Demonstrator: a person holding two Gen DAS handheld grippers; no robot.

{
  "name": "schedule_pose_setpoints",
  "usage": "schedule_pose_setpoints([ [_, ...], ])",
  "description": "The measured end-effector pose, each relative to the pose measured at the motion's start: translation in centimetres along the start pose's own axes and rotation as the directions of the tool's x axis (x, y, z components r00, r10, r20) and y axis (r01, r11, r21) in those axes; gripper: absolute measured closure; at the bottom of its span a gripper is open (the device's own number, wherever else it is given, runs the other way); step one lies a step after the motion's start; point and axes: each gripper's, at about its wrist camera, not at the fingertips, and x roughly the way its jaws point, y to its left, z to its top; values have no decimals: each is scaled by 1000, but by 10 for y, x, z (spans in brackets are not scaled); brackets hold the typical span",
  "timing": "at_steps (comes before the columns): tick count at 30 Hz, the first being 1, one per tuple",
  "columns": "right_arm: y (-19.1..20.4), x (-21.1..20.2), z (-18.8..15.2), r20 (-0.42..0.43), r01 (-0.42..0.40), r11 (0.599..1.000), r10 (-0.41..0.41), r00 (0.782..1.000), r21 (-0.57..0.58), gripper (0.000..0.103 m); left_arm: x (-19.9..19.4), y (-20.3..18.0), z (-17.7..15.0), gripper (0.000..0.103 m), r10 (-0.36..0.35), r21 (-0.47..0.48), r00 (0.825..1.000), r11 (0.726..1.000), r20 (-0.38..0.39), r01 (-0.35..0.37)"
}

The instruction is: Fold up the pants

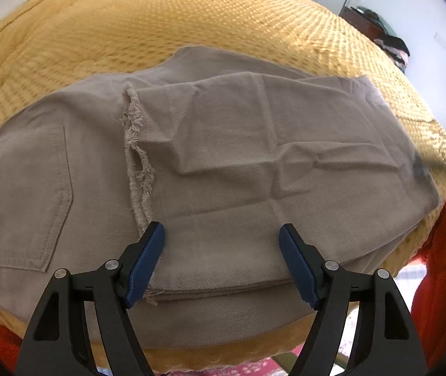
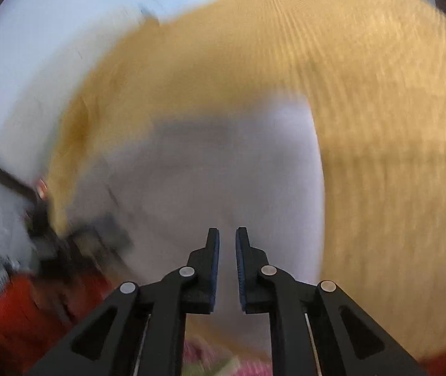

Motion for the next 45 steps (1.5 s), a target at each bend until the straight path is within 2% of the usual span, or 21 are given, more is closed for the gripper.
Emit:
schedule_pose_setpoints([
  [1,-4,9,-11,-22,0,1000,1,1000,23,91,0,0,1,25,-3,-3,1000,1000,-5,3],
  [2,-16,13,-25,-2,-55,995,56,998,88,91,1,-1,4,25,1,-7,1000,1000,-9,-1],
  [5,-33,11,-23,24,-138,972,136,990,191,92,-12,-2,7,25,-4,-32,1000,999,26,5],
  [8,-35,16,-20,17,-134,975,133,991,175,92,-26,4,22,25,-39,-86,994,995,103,48],
  [11,-30,19,-18,10,-114,981,114,993,155,92,-21,17,52,25,20,-146,991,989,133,-1],
  [12,-28,19,-17,6,-105,985,105,994,140,92,-11,26,63,25,47,-174,993,984,112,-27],
  [14,-27,17,-17,9,-106,986,105,994,129,92,25,46,73,25,138,-212,990,967,-19,-138],
  [15,-27,17,-22,12,-115,985,115,993,131,92,36,54,73,24,122,-231,992,964,-41,-129],
  [17,-32,20,-20,26,-153,977,151,988,150,92,42,64,71,23,103,-272,995,957,-16,-103],
  [21,-31,7,-22,44,-155,978,151,988,137,92,14,68,67,26,77,-311,997,948,33,-63],
  [24,-27,-25,-17,140,-124,988,110,984,92,83,-18,81,53,26,59,-340,996,940,68,-32],
  [26,-25,-44,5,210,-155,985,136,968,73,81,-38,78,42,26,38,-319,995,948,96,-6],
  [28,-20,-50,32,224,-153,987,136,965,58,78,-47,64,33,26,12,-279,994,960,108,19],
  [31,-11,-32,81,179,-130,991,123,976,32,69,-36,40,24,26,-3,-183,998,983,62,15],
  [34,-23,11,105,98,-53,994,44,994,92,69,-12,32,11,27,37,-137,999,990,-22,-40],
  [36,-37,35,104,36,-29,988,24,999,149,73,-5,34,9,27,27,-135,999,990,-44,-32],
  [40,-15,-3,80,144,-50,994,36,989,97,71,-13,39,7,27,19,-132,999,991,-39,-24],
  [41,-5,-19,67,169,-87,994,76,983,62,66,-12,41,6,26,16,-133,999,991,-39,-21],
  [42,2,-28,58,189,-120,992,111,976,38,56,-10,38,4,26,17,-131,999,991,-40,-22],
  [44,9,-42,31,204,-160,987,155,967,11,43,-7,34,4,20,23,-125,999,992,-42,-28],
  [45,12,-40,17,196,-159,987,155,968,3,41,-6,29,1,18,28,-121,999,992,-41,-32],
])
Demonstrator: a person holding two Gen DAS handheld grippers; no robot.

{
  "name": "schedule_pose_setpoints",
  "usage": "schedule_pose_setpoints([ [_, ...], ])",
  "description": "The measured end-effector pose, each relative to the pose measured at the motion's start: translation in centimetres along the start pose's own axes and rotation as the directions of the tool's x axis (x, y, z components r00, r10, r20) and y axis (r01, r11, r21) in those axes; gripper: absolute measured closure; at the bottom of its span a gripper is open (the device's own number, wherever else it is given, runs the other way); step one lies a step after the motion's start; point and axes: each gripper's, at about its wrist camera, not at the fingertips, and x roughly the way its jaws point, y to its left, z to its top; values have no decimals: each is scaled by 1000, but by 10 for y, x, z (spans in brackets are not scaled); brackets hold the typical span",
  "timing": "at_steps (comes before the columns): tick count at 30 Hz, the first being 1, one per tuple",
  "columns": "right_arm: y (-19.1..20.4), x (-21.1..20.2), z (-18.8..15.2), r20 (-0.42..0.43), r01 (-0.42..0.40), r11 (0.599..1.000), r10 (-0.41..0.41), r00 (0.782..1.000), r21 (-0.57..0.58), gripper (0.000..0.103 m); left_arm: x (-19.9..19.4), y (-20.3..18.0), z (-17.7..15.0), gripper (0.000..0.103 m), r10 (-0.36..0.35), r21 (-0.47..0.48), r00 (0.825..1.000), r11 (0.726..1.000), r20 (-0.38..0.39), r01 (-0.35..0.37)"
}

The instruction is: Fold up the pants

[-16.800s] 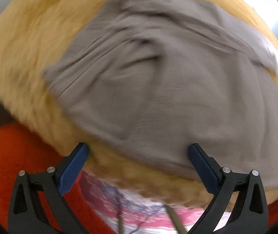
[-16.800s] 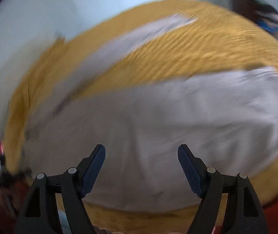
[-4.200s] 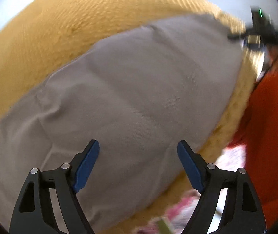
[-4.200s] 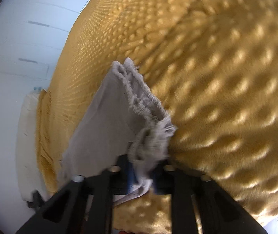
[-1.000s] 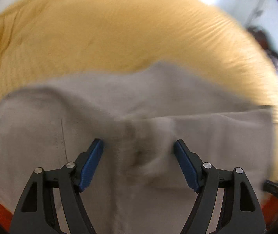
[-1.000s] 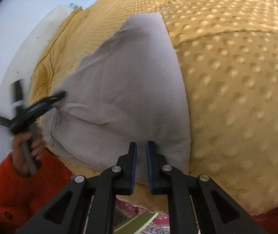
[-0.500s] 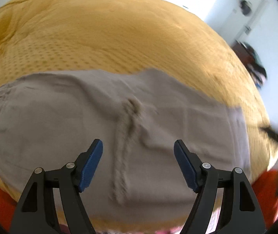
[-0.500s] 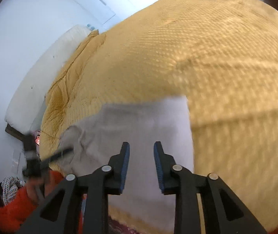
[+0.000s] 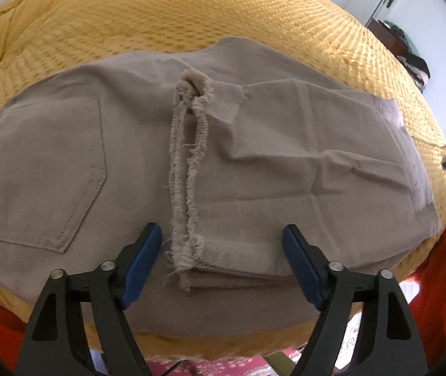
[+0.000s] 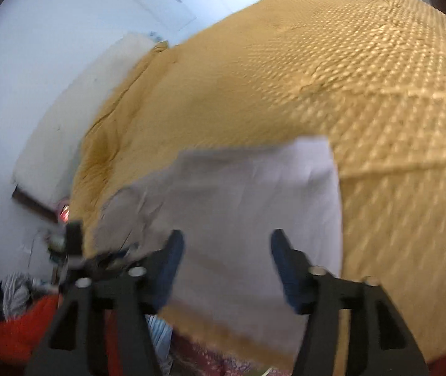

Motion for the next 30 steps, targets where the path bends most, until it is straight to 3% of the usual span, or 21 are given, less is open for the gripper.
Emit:
schedule_pose_setpoints([
  [3,-23,37,-36,-164,93,994,-83,983,56,41,2,-8,-1,13,20,17,1000,1000,3,-20],
  [4,-31,44,-39,-184,86,993,-68,980,87,41,2,-8,-1,13,24,23,1000,999,0,-24],
  [8,-37,45,-31,-167,53,990,-31,985,129,38,-20,3,-1,14,-41,-36,999,998,34,42],
  [12,-30,49,-37,-159,60,995,-46,986,80,30,-62,43,6,14,-93,-180,980,976,177,125],
  [15,-20,54,-41,-169,66,997,-58,984,41,20,-91,93,1,14,-75,-335,958,927,277,170],
  [18,-9,59,-43,-174,83,997,-81,981,4,18,-112,149,-16,14,10,-493,946,855,324,159],
  [20,-8,58,-42,-174,86,996,-85,981,-1,17,-123,197,-40,14,66,-620,935,765,347,176],
  [22,-7,61,-41,-171,78,997,-75,983,14,17,-125,231,-65,14,73,-710,928,666,365,227],
  [24,-13,60,-41,-167,65,997,-59,984,34,16,-123,251,-84,17,68,-763,927,591,370,261],
  [25,-14,60,-41,-164,58,997,-49,985,48,16,-120,257,-91,23,64,-780,928,565,367,269],
  [27,-21,53,-40,-164,52,997,-41,986,59,13,-112,261,-96,35,31,-788,934,547,356,283],
  [28,-20,54,-40,-165,52,997,-42,985,57,13,-109,260,-96,42,20,-785,937,552,348,280],
  [30,-17,56,-39,-169,63,997,-55,984,42,11,-103,257,-93,44,21,-787,951,567,309,243],
])
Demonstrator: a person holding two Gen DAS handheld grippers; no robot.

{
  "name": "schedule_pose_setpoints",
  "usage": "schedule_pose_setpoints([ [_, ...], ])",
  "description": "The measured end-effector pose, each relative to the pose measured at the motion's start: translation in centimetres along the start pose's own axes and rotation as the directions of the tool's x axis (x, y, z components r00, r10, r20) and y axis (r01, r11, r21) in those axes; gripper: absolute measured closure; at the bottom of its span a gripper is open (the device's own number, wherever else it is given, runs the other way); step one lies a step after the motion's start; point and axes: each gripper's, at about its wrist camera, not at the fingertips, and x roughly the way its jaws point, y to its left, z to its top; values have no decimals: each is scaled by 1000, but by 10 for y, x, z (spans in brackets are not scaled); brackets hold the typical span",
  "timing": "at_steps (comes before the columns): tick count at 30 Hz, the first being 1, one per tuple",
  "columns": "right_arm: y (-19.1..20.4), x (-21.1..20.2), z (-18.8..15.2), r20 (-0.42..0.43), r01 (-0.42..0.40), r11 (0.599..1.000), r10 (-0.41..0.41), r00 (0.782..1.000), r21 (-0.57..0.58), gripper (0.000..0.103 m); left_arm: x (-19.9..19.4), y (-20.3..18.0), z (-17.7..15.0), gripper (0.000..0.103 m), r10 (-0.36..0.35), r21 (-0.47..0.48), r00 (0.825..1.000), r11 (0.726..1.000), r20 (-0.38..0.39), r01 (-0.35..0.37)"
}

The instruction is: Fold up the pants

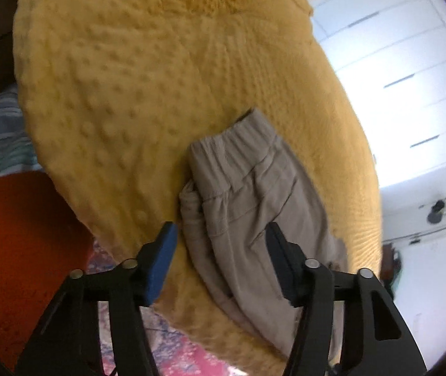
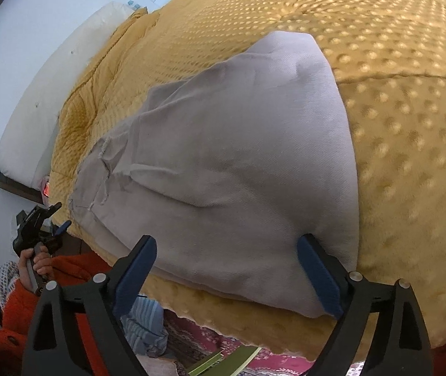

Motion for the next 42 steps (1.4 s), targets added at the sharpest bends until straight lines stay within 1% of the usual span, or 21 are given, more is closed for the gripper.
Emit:
schedule_pose_setpoints([
  [6,10,4,-2,-6,42,998,-42,999,-53,10,19,-5,1,46,13,-11,1000,1000,-17,-13],
  [7,10,4,-2,-6,40,998,-41,999,-50,10,23,-6,3,54,7,-12,1000,1000,-18,-7],
  [8,10,4,-2,-5,37,998,-38,999,-47,10,27,-6,6,58,8,-12,1000,1000,-23,-9],
  [13,11,5,-2,-6,38,998,-38,999,-52,8,33,-5,7,63,21,9,1000,1000,-13,-21],
  [15,12,6,-1,-8,37,998,-37,999,-56,6,39,-1,8,57,31,-2,999,1000,-26,-31],
  [16,12,7,-1,-9,38,998,-38,999,-59,6,50,2,9,43,20,-18,998,1000,-61,-21],
  [18,14,7,-1,-11,43,997,-44,999,-66,5,59,1,8,44,21,-29,997,999,-69,-23],
  [20,14,7,-1,-11,46,996,-47,999,-71,5,56,-5,7,68,17,-10,999,1000,-48,-17],
  [22,14,7,-2,-9,41,997,-41,999,-69,5,46,-12,7,83,25,23,1000,999,-17,-24],
  [27,12,9,0,-10,27,998,-28,1000,-58,3,12,-35,0,88,-14,69,999,998,38,11],
  [29,13,9,0,-13,32,997,-33,999,-66,3,-6,-58,-5,89,-32,154,997,988,72,20],
  [31,15,9,0,-18,43,996,-45,999,-83,3,-27,-91,-15,89,-52,277,993,961,102,22],
  [32,16,7,0,-16,50,995,-52,999,-87,6,-39,-116,-24,89,-72,365,991,930,115,25],
  [34,23,-10,5,32,54,996,-52,998,-67,13,-51,-143,-39,89,-93,461,988,887,120,27],
  [35,30,-19,10,68,12,998,-7,998,-69,14,-56,-155,-48,89,-104,503,988,864,118,31],
  [37,53,-27,27,105,-130,985,142,984,-111,16,-58,-169,-60,89,-117,543,987,839,108,40],
  [38,64,-23,34,88,-174,976,187,979,-133,21,-58,-171,-64,89,-118,549,987,835,106,41],
  [39,83,-11,47,42,-249,956,259,965,-157,33,-56,-173,-66,89,-114,554,988,832,105,37],
  [40,94,-1,54,11,-289,944,295,956,-161,40,-54,-173,-68,89,-107,553,989,833,101,33],
  [41,108,14,63,-31,-335,929,334,942,-161,54,-53,-172,-67,89,-104,547,990,837,96,35],
  [42,125,37,72,-70,-361,920,354,933,-155,63,-55,-168,-66,89,-105,539,990,841,94,38],
])
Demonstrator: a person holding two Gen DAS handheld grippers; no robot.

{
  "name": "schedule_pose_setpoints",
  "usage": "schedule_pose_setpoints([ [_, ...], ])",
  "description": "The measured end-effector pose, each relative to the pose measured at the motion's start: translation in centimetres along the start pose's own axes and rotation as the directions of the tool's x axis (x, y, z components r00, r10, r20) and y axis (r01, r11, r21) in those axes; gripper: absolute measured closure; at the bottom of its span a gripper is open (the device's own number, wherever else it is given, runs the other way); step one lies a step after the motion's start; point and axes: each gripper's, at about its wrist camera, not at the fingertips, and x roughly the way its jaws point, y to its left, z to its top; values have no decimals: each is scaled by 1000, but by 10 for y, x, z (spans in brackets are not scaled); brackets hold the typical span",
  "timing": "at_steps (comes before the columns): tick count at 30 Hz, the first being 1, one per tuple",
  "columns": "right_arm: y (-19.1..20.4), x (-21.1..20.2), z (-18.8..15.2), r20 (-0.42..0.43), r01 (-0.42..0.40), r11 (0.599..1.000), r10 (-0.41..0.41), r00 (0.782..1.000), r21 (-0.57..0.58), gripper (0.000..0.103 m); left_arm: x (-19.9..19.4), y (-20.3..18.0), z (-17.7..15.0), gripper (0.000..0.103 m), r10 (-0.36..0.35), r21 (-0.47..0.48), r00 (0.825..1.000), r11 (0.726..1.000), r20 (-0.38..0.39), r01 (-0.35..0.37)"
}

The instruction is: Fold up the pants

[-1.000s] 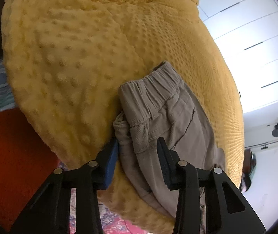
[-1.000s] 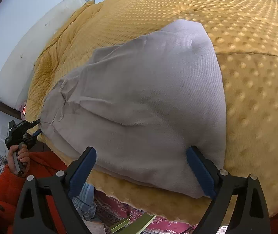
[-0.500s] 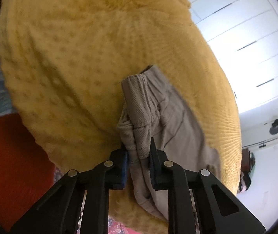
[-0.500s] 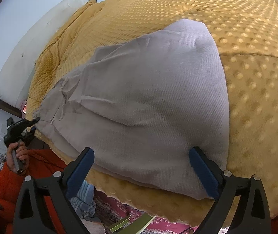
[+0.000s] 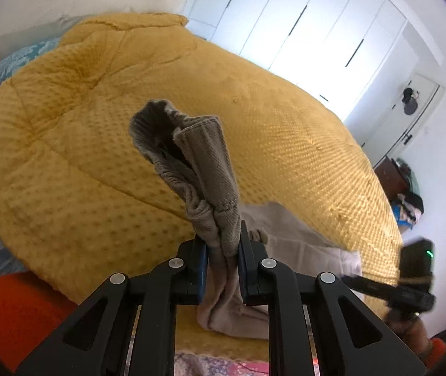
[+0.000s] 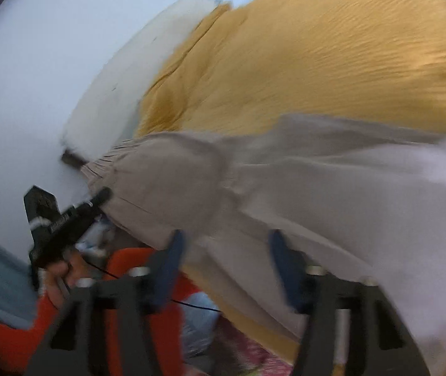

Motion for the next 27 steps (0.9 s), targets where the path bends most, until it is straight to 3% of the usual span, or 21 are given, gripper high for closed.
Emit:
schedule_pose_setpoints([
  [2,7,44,6,-61,-37,999,37,997,9,67,-2,3,3,89,-9,-22,1000,1000,2,9],
  [4,8,94,-2,-191,-91,995,96,977,35,67,-7,7,4,89,-18,-35,1000,999,4,19],
  [5,8,121,-12,-279,-36,999,38,960,11,68,-8,7,4,89,-22,-33,1000,999,2,22],
  [6,10,145,-24,-346,83,994,-103,933,-70,79,-7,5,4,89,-22,-27,1000,999,-5,22],
  [7,16,149,-29,-318,136,981,-175,932,-142,80,-1,7,5,89,-26,-25,1000,999,-10,25],
  [10,20,118,-25,-270,64,996,-79,960,-66,79,-3,-7,5,89,-48,10,999,999,-4,48],
  [12,21,64,-21,-172,23,998,-34,985,-66,75,-2,-25,5,89,-71,65,998,995,-1,70],
  [14,12,12,-20,-73,57,995,-63,995,-85,68,-2,-58,4,89,-100,159,995,982,-3,99],
  [16,-10,-54,-22,63,117,992,-114,991,-43,65,3,-102,-3,89,-151,261,988,953,-34,155],
  [18,-40,-117,-29,209,170,984,-179,962,60,64,12,-144,-13,89,-201,341,976,914,-83,218],
  [20,-73,-172,-46,350,172,966,-232,908,194,63,31,-193,-28,89,-250,412,955,862,-158,294],
  [21,-95,-203,-62,438,147,947,-265,859,285,63,43,-220,-40,89,-273,440,941,833,-201,335],
  [22,-105,-217,-70,480,130,936,-283,830,326,63,57,-244,-53,87,-290,461,926,805,-242,373],
  [24,-126,-240,-95,549,117,913,-334,766,392,63,96,-280,-83,70,-291,468,885,764,-365,444],
  [25,-136,-244,-105,543,143,897,-373,752,419,63,120,-294,-102,60,-254,478,865,748,-433,460],
  [27,-154,-243,-116,490,155,864,-410,769,479,61,164,-307,-140,57,-113,529,841,730,-530,432],
])
